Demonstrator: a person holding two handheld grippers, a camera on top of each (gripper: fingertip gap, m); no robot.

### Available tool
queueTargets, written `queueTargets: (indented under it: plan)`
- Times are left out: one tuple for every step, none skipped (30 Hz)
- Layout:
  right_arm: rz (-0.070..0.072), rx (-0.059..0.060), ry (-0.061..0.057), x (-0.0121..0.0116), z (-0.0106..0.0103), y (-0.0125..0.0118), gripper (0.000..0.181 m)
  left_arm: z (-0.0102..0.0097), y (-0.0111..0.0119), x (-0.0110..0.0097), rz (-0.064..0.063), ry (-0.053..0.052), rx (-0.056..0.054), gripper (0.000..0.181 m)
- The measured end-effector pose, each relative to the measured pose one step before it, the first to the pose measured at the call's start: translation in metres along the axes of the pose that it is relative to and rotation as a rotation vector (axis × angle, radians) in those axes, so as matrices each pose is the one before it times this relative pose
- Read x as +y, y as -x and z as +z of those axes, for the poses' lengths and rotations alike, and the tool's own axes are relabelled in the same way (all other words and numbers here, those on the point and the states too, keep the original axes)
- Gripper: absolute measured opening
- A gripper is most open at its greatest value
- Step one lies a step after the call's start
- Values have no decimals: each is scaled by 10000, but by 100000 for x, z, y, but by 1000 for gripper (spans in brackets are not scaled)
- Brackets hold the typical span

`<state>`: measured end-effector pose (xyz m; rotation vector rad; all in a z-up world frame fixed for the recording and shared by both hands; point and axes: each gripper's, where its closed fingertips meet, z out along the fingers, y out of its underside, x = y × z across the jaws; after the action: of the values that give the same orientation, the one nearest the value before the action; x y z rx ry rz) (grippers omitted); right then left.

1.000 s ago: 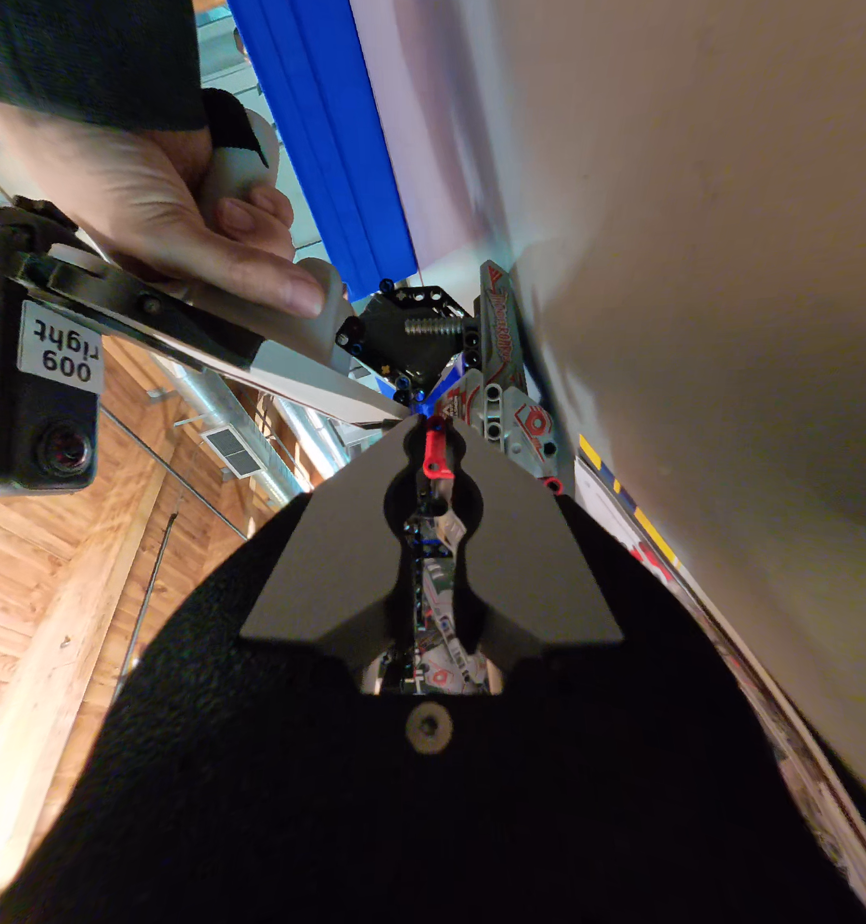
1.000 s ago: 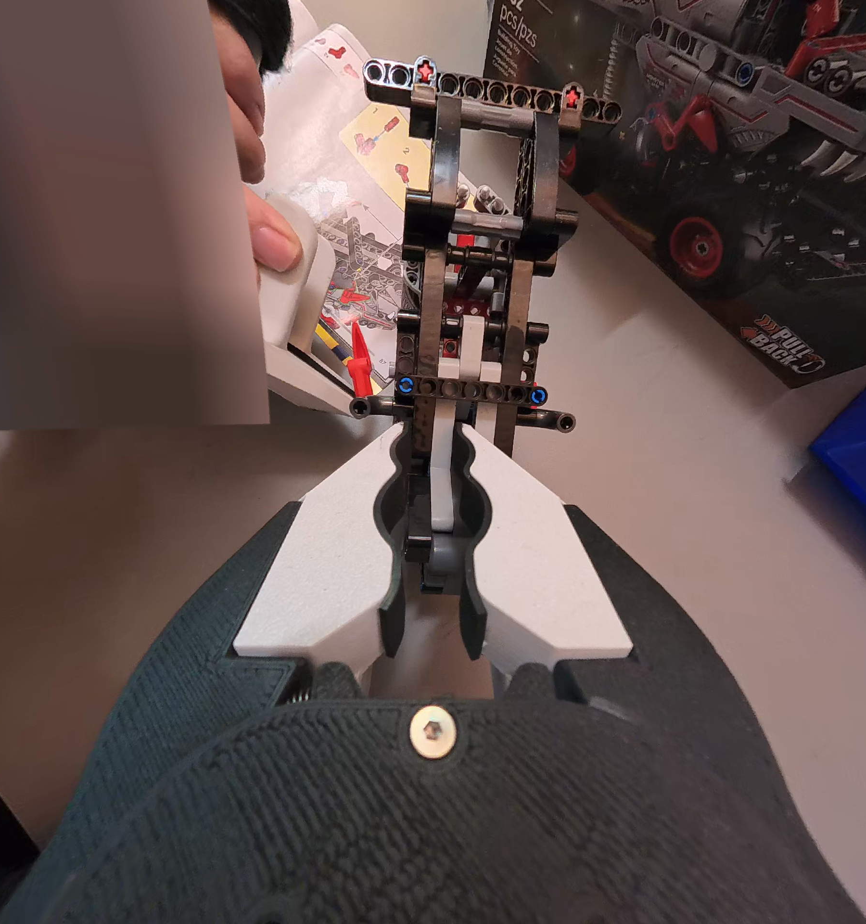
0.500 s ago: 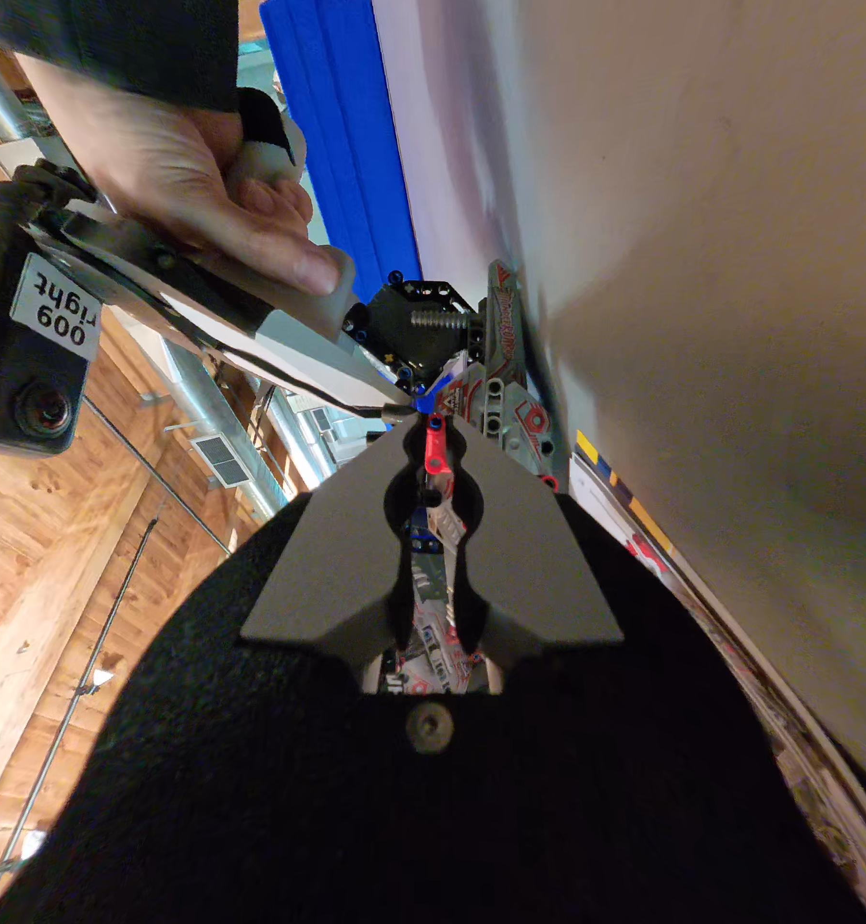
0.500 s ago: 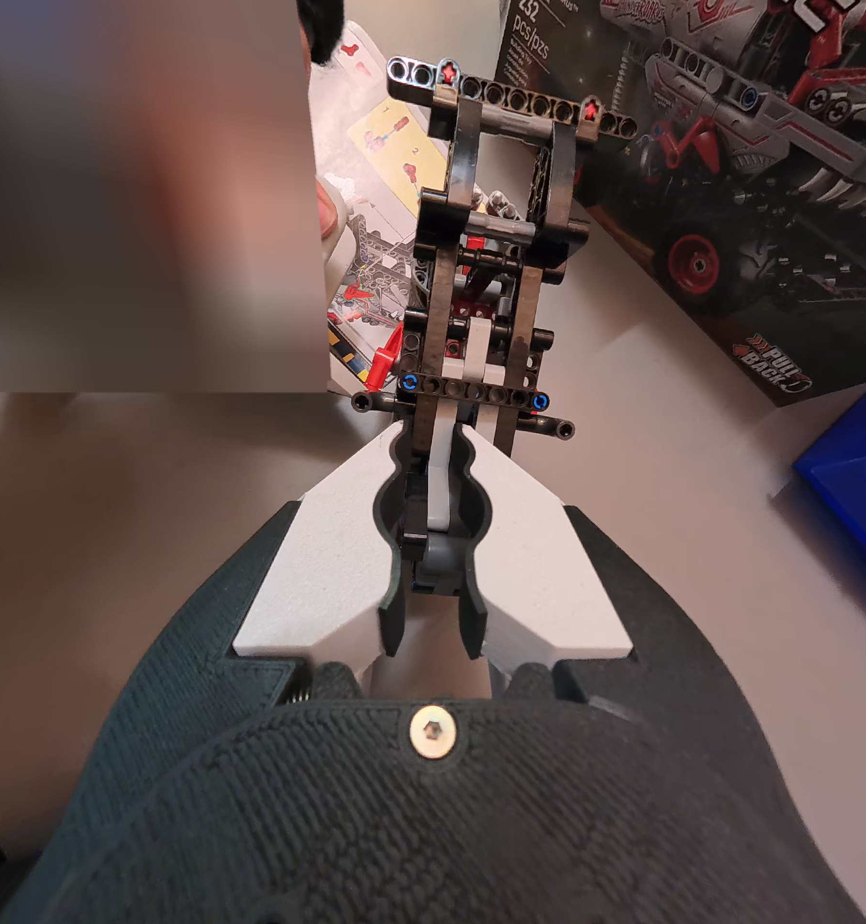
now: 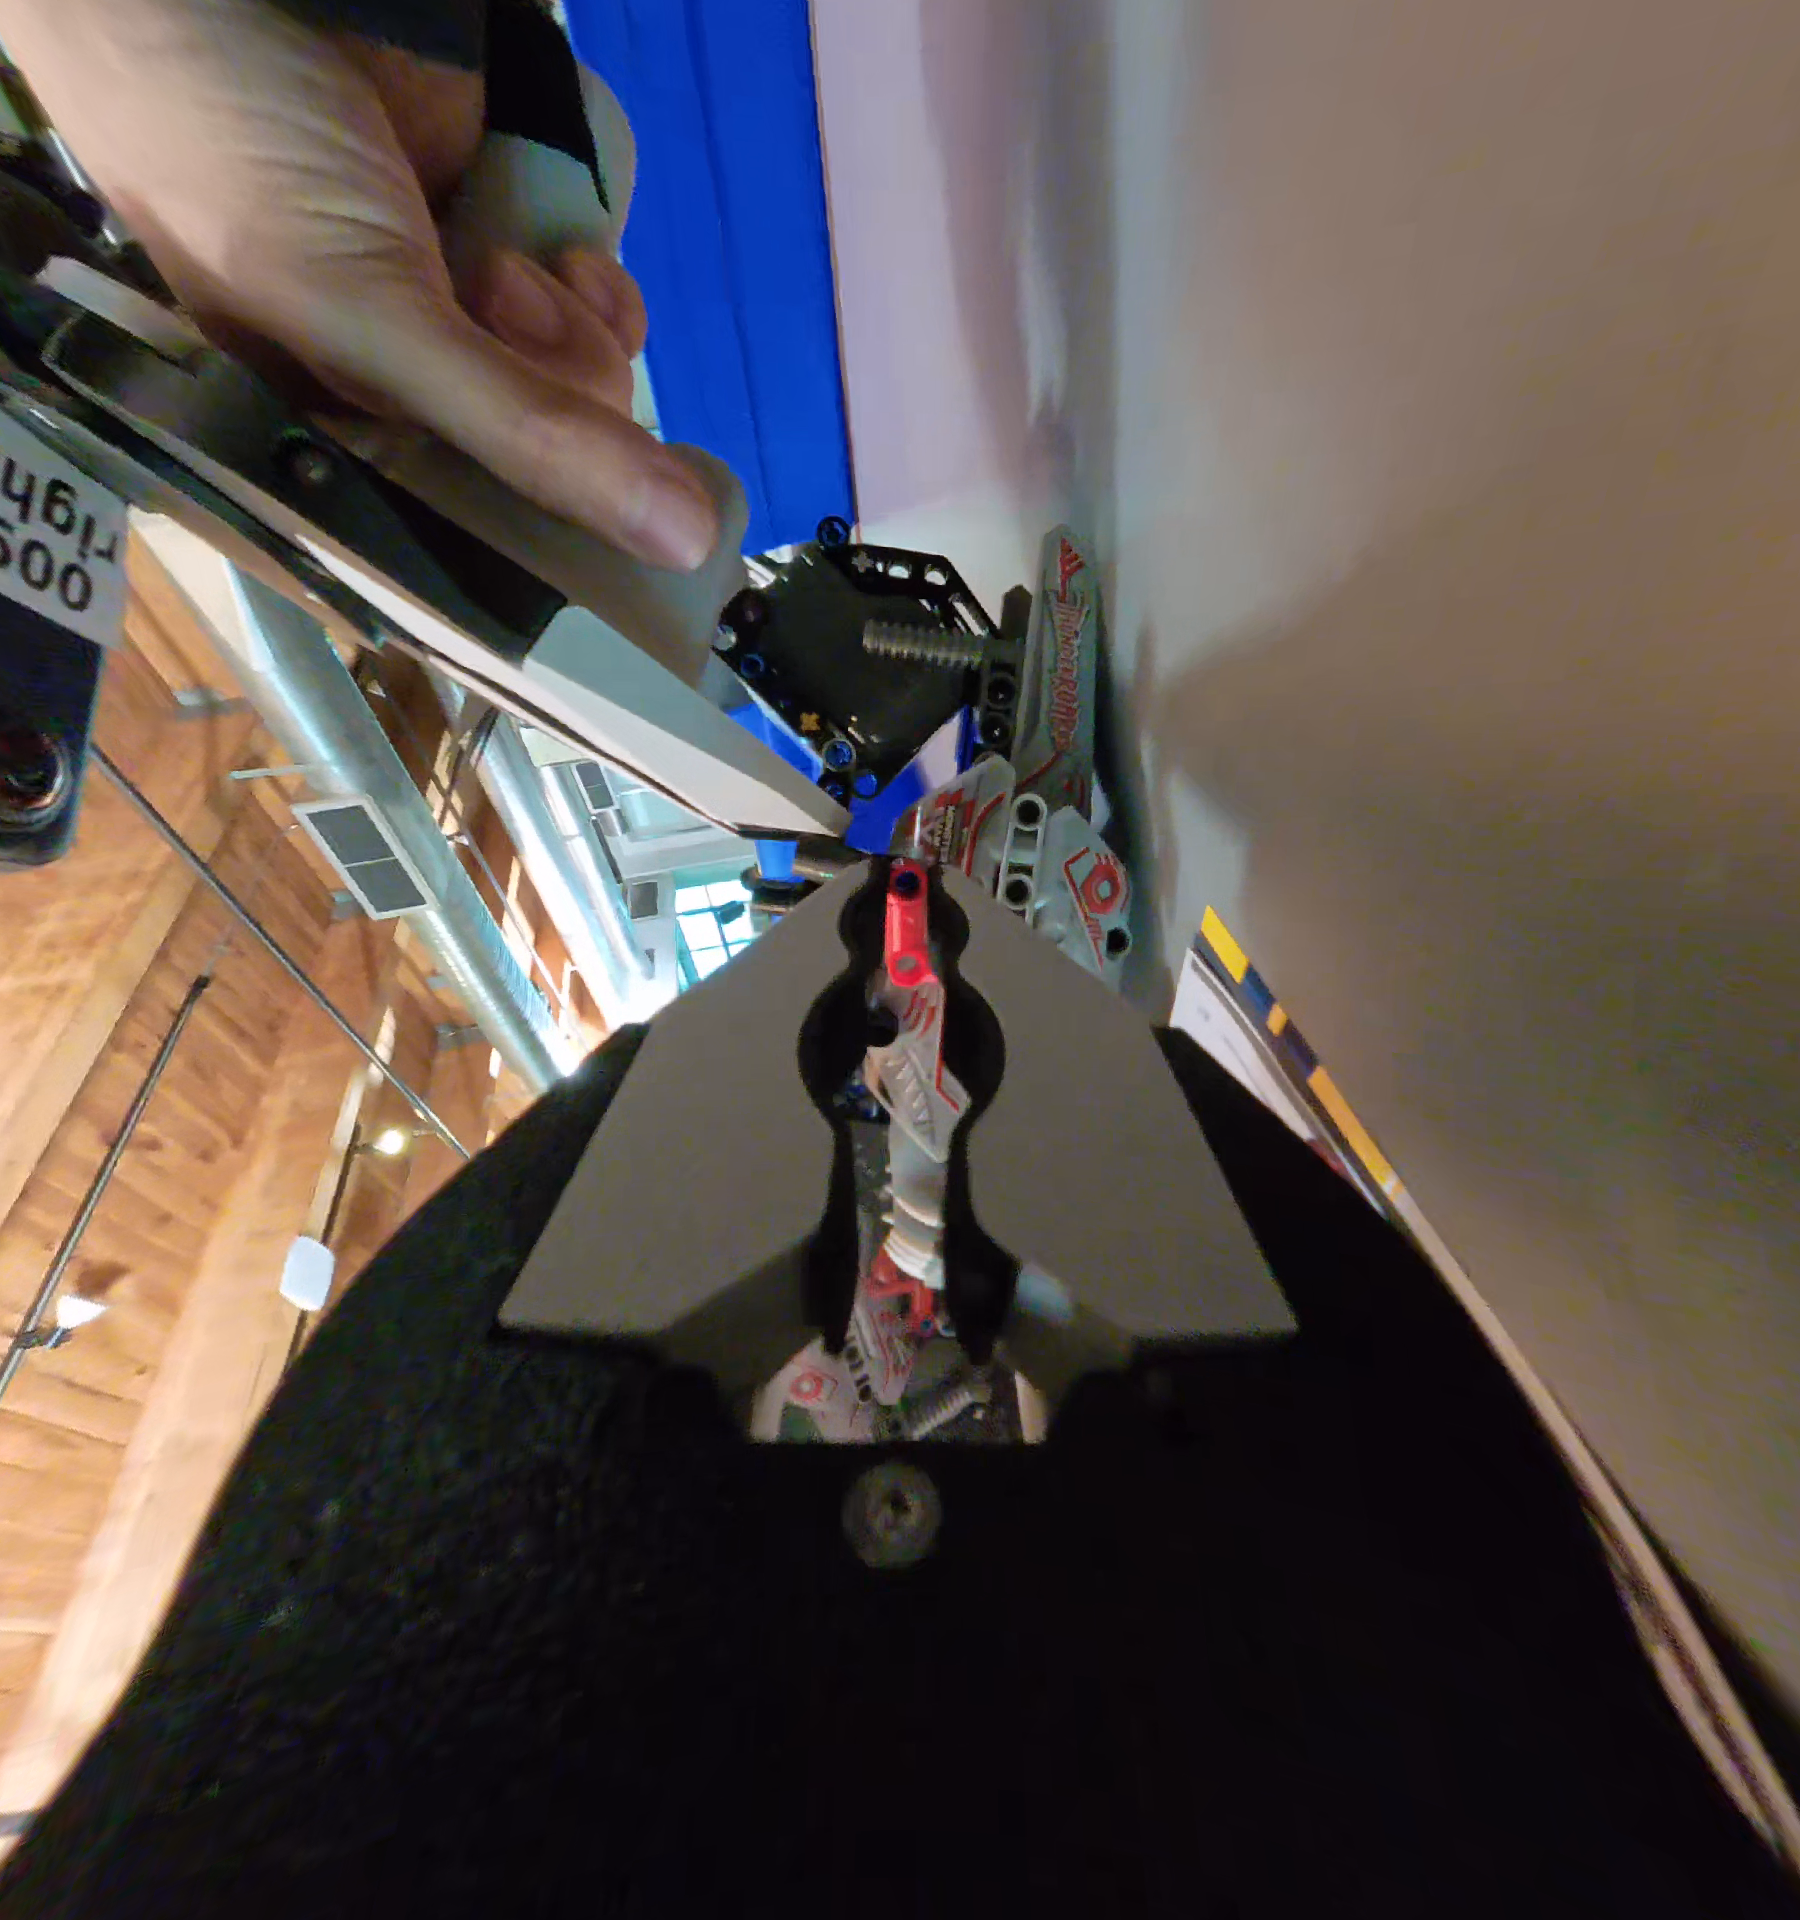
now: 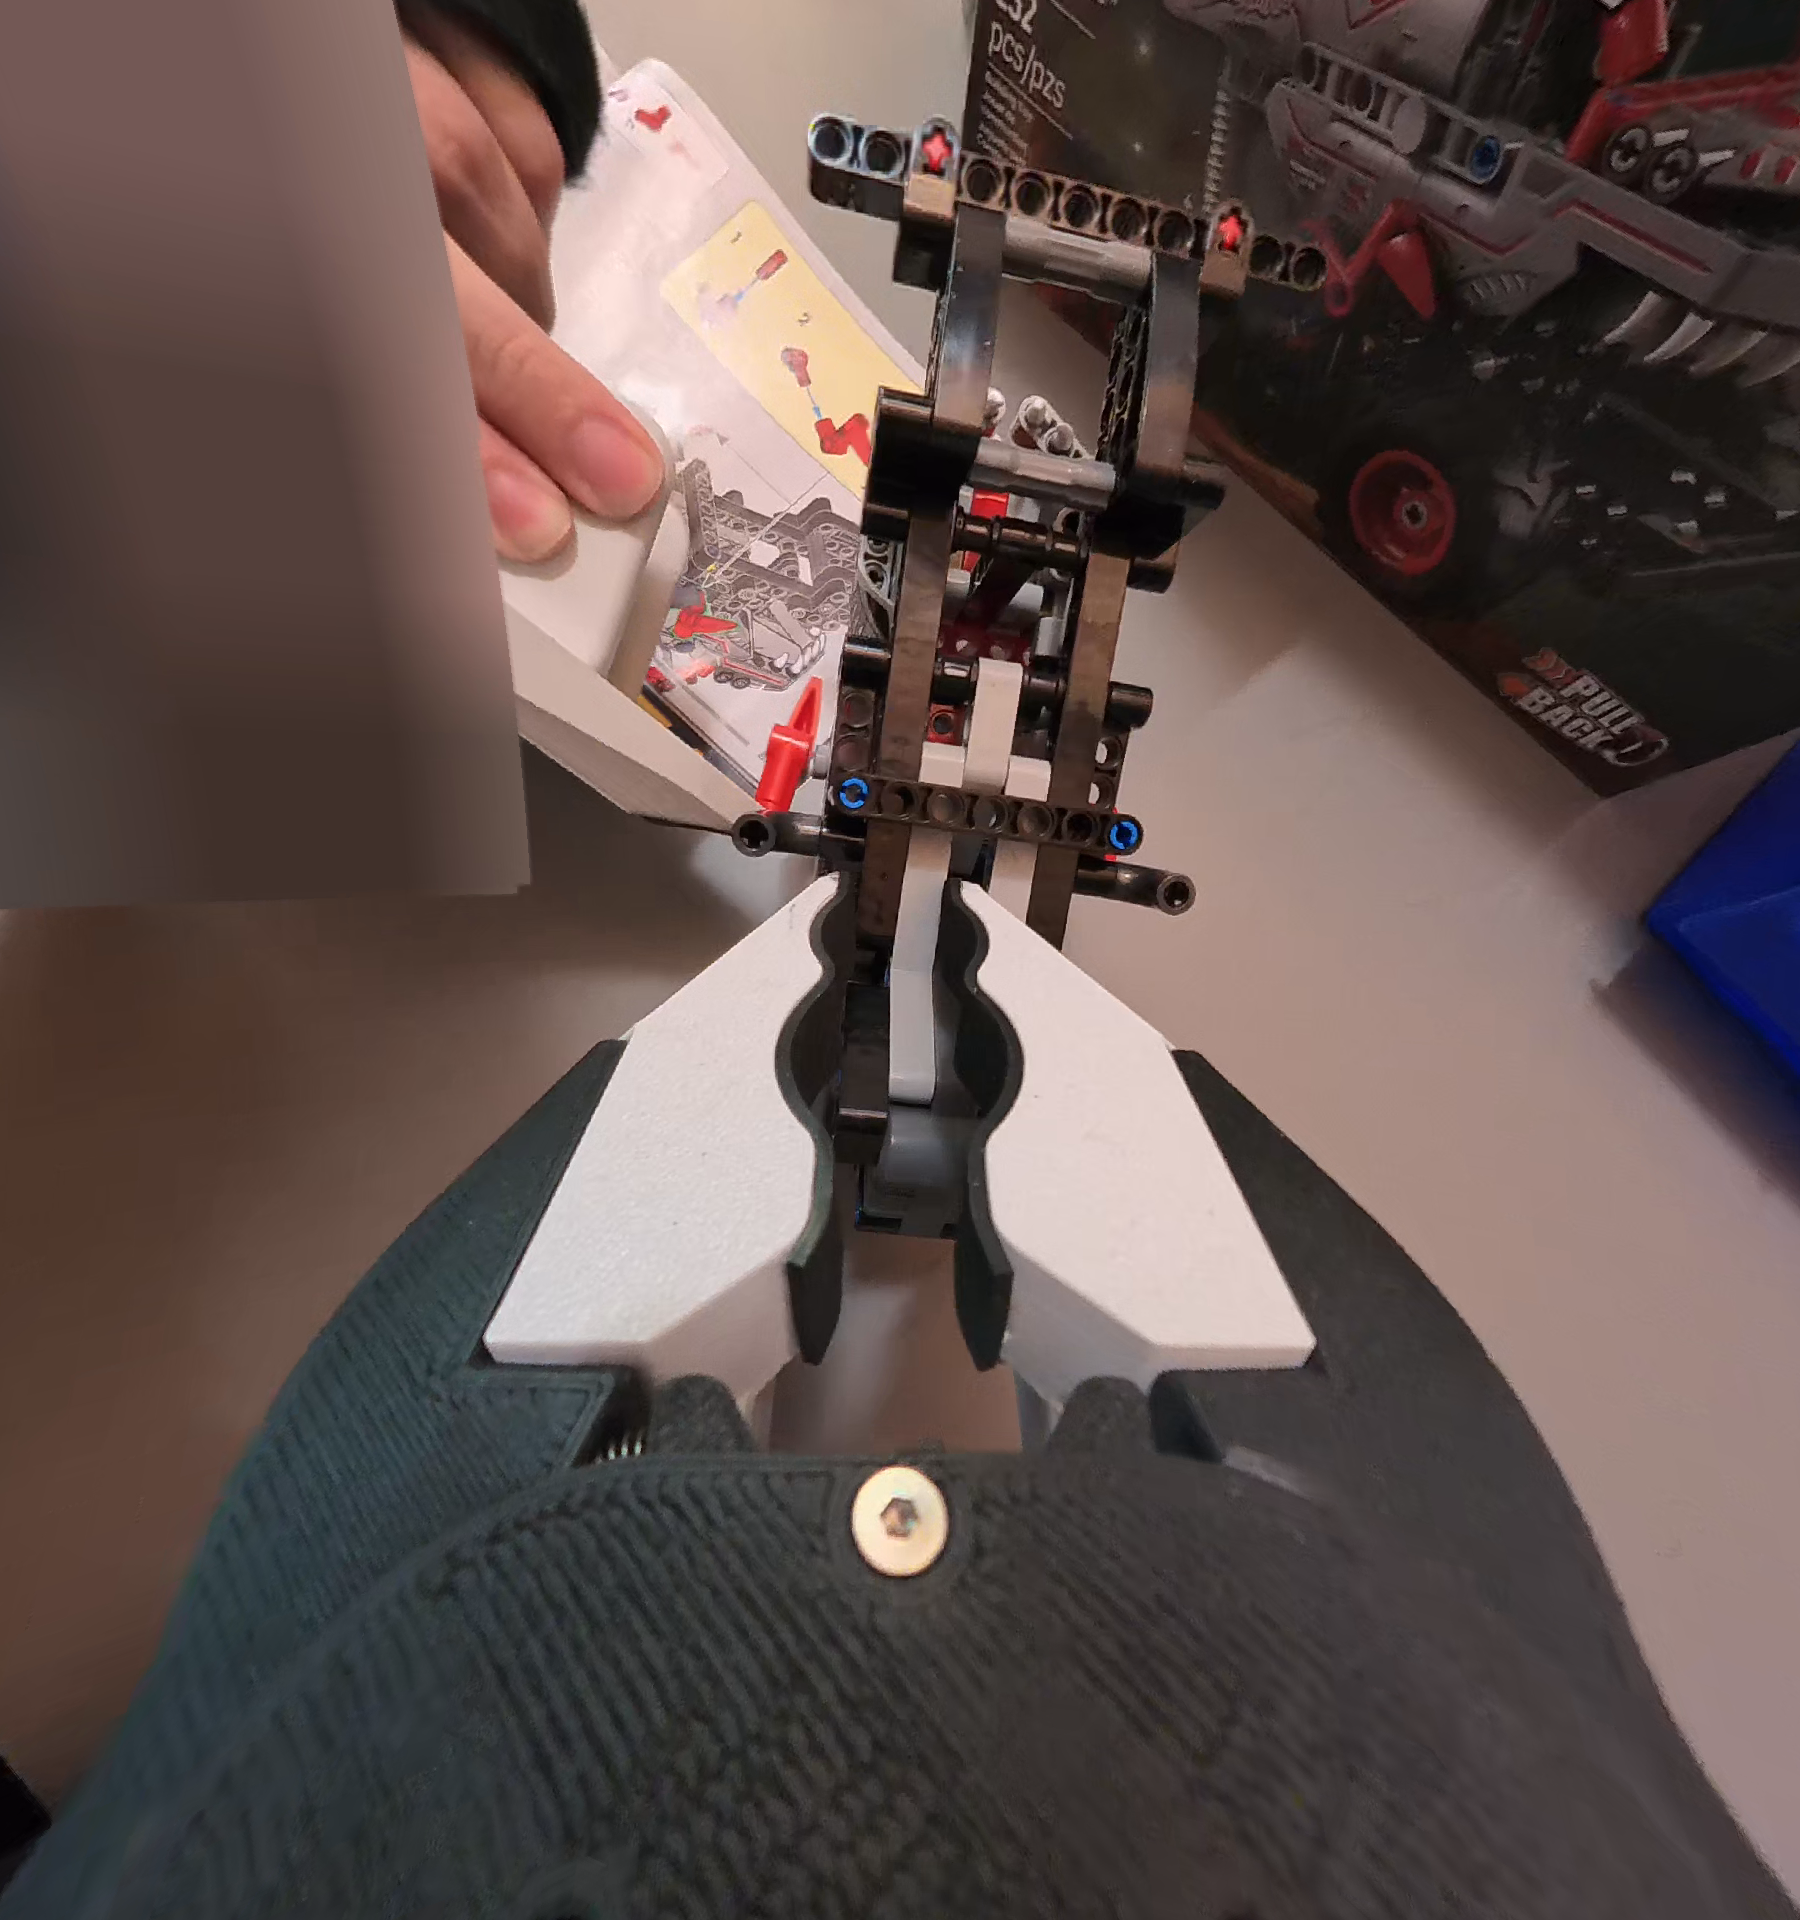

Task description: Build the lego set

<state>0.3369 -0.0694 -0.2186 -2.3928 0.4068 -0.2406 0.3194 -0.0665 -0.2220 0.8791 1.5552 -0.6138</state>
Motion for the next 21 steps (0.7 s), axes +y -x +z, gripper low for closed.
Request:
queueTargets:
  plan:
    - [-21, -34, -9, 25, -13, 29, 15, 15, 2, -47, -92, -53, -38, 4]
    - [-2, -31, -34, 17, -15, -17, 15, 27, 67, 12, -67, -3, -43, 4]
    - [8, -15, -36, -16, -14, -35, 15, 5, 63, -9, -10, 8, -48, 4]
    - [-1, -5, -12, -7, 2, -19, 15, -36, 34, -3, 30, -7, -66, 4]
    - [-24, -15, 8, -22, -7, 54, 15, -135, 7, -50, 91, -30, -42, 4]
    - [-59, -5, 11, -7, 5, 70, 15, -173, -145, -109, -43, -78, 93, 4]
    - [-65, 13, 11, -6, 2, 51, 15, -213, -85, -165, -313, -99, 84, 4]
    - [-9, 1, -1, -18, 0, 17, 15, -203, -38, -89, -493, -120, 86, 4]
    - [6, -2, -4, -1, -1, -6, 15, -130, -270, -94, -619, -158, 286, 4]
    - [0, -7, -8, -6, 2, -3, 15, -118, -96, -21, -687, -127, 176, 4]
    - [-2, -16, -16, -8, -15, 11, 15, -82, 53, 81, -689, -127, 96, 4]
    - [-14, -11, -13, -2, -6, 9, 15, -42, -141, 90, -716, -97, 295, 4]
    - [-17, -9, -34, -40, -12, 20, 15, -52, 199, 132, -778, -76, 109, 4]
    - [-13, -1, -51, -46, -31, 21, 17, -134, 415, -128, -718, -259, 2, 4]
    - [7, 7, -96, -63, -38, -18, 19, -176, 248, -284, -703, -331, 151, 4]
    - [58, -65, -147, -81, -64, 47, 22, -191, 399, -173, -695, -238, 6, 5]
    - [142, -170, -94, 14, -95, 165, 24, -231, 403, -176, -595, -193, 1, 4]
    - [124, -218, 68, 215, -96, 247, 26, -255, 406, -197, -545, -157, 27, 4]
    - [7, -170, 98, 181, -157, 294, 28, -276, 474, -220, -534, -156, -5, 4]
    - [-136, 66, 93, 41, -286, 172, 31, -288, 502, -223, -499, -135, -39, 4]
    - [-278, 368, 106, -46, -434, -76, 33, -254, 235, -221, -438, -87, 126, 4]
